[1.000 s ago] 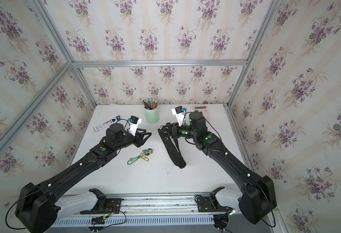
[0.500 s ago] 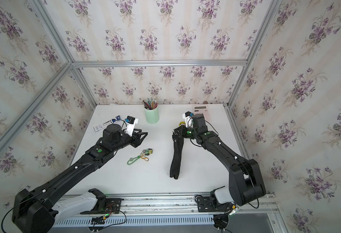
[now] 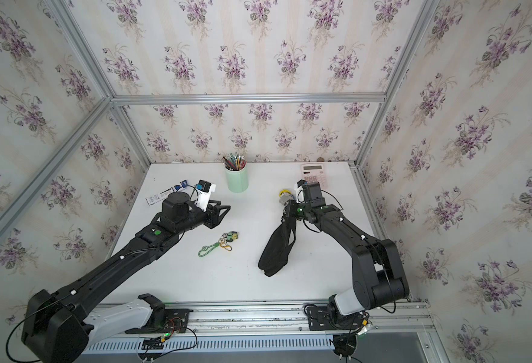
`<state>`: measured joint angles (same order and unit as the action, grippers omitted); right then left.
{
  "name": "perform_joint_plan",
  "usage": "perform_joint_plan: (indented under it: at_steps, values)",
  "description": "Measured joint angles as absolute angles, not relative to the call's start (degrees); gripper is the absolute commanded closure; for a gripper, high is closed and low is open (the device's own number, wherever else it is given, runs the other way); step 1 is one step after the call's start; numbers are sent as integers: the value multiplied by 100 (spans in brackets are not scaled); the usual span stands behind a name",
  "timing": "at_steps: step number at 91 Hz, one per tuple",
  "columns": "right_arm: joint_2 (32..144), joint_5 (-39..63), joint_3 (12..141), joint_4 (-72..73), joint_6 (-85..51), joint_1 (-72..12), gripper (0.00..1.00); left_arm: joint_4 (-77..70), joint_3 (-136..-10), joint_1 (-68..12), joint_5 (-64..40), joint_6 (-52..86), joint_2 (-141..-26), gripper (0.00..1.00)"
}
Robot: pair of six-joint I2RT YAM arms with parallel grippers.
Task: Remove the decoration from the bag
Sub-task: Place the bag at the center of the board.
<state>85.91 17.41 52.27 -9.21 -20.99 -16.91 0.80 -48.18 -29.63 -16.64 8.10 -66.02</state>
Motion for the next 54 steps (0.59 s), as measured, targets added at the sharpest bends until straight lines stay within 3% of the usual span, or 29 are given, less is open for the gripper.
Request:
perform_joint_plan:
  at_steps: [32,54]
  values:
    - [7878,1590,4453,-1057,-2102,-1608,100,-489,-5131,-2910,-2930,1555,-6847,21]
    - [7813,1468,4025,-1068,-2106,-1461,96,-989,-4965,-2910,-3483,1658,-6757,18]
